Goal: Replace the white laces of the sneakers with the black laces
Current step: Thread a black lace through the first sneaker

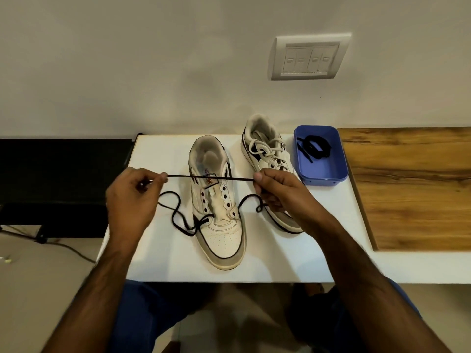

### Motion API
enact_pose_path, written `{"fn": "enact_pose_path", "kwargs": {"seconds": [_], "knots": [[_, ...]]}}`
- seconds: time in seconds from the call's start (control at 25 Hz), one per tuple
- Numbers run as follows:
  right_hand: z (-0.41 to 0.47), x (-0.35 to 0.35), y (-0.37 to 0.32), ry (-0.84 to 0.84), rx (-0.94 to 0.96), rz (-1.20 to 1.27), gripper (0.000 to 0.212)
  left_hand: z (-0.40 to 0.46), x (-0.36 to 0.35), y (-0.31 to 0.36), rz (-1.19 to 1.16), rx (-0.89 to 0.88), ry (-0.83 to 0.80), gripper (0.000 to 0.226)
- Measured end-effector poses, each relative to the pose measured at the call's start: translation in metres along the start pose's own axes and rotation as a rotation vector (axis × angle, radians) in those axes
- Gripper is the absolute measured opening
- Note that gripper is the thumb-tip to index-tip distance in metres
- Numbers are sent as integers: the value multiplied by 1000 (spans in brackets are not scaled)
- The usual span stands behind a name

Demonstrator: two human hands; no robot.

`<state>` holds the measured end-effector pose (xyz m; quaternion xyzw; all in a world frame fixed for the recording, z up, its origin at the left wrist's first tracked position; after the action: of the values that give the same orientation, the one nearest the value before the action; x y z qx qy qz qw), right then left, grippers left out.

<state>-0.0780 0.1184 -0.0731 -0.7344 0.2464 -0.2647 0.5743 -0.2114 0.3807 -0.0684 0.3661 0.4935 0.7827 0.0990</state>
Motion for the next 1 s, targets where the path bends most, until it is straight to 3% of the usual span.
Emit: {"fn": "enact_pose_path", "kwargs": {"seconds": [0.12,0.2,0.28,0.36,0.44,0.52,0.64,0.72,0.8,1.0], "knots": [[2,7,5,46,-11,18,30,4,15,-16,343,78,124,21],[3,6,7,49,23,-9,26,-1,6,2,374,-69,85,20],[5,-2,8,2,74,-66,22,-14,-17,35,121,-314,-148,31],[6,-16,9,-67,111,-110,19,-36,-46,55,-152,-335,-504,37],[7,-27,11,-111,125,-148,17,-49,-65,58,-207,-288,-667,35],[9,-28,12,-119,124,-183,17,-44,-64,51,-157,-320,-577,21],[10,-11,14,-14,78,-222,16,-22,-36,36,-86,-329,-313,3],[10,2,15,75,56,-263,15,-13,-21,24,-10,-250,-209,5],[9,8,15,137,60,-318,11,-12,-19,16,65,-198,-210,6],[7,19,16,265,58,-332,11,-5,-4,11,202,-174,-46,11]]}}
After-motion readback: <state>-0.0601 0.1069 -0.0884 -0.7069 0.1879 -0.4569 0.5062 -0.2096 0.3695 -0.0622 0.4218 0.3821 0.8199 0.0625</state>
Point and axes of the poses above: each hand's wrist, its own z-axis towards the middle knuckle, its own x-axis out of the back of the hand, y = z × x, the point moved 4 cm from there along z, towards the middle knuckle, and after that the axes turned 9 degrees about -z, right-handed, at the moved point
